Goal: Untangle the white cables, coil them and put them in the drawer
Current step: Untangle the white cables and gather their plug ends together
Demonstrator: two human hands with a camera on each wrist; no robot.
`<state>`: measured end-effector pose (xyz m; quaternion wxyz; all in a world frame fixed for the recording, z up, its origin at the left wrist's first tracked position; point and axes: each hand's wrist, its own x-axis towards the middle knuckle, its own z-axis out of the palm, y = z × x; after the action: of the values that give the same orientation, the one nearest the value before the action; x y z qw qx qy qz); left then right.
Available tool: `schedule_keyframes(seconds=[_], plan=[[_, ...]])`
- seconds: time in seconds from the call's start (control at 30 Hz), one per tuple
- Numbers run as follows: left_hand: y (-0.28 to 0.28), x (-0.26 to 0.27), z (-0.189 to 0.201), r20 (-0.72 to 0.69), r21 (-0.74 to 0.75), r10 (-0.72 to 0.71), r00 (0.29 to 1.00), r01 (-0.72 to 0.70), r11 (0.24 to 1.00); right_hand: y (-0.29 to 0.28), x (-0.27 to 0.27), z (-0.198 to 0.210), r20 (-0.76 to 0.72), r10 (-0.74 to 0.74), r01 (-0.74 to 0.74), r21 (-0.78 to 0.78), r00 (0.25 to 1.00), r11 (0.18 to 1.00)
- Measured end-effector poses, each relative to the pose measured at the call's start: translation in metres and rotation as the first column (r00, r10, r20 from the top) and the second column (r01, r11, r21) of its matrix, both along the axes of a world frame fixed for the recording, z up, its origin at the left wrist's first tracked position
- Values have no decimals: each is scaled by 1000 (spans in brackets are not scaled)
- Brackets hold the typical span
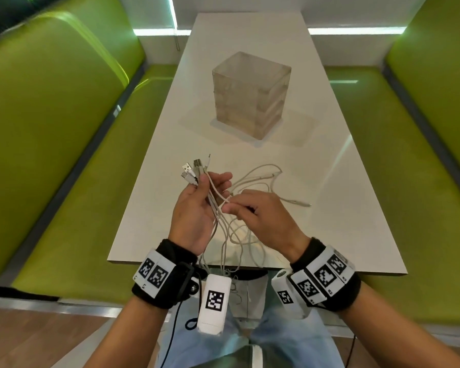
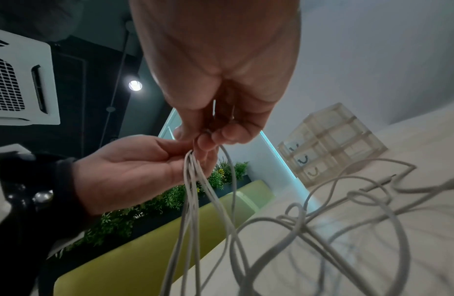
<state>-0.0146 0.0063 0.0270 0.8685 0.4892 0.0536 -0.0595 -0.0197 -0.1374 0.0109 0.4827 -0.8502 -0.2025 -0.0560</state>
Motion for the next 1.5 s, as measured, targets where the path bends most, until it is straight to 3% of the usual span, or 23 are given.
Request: schedule_keyframes(seconds=[0.2,0.33,0.53,0.67,0.77,0.83,0.9,1.13,1.27,1.37,1.5], plan=[[0,-4,9,17,-98,-42,999,43,994,3,3,1,-123,51,-55,-35,991,998],[20,6,18,48,-133,86,995,-79,988,-11,17,-4,-277,155,-210,-185,948,960],[64,19,29,167,-133,248,954,-227,965,-48,39,-16,-348,82,-221,-383,934,897],[56,18,21,141,17,272,952,-277,961,-47,37,-9,-341,35,-95,-159,939,983],[27,7,3,91,264,127,988,-147,953,-32,33,5,-267,2,-4,-7,964,1000],[7,-2,-5,84,402,-10,996,-25,915,-20,32,11,-202,-11,5,-29,979,1000],[-8,-8,-9,77,456,-87,993,42,889,-10,31,13,-131,-17,-4,-155,991,988],[-7,3,-13,101,346,133,986,-160,924,-6,27,19,-30,28,-37,-325,999,945],[18,14,5,112,154,314,943,-328,932,-25,38,0,-188,1,-98,-508,982,856],[50,23,17,162,47,446,881,-458,888,-48,45,-20,-285,-46,-72,-390,958,918],[65,26,9,144,119,439,887,-456,882,-58,45,-20,-273,-93,49,-163,958,985]])
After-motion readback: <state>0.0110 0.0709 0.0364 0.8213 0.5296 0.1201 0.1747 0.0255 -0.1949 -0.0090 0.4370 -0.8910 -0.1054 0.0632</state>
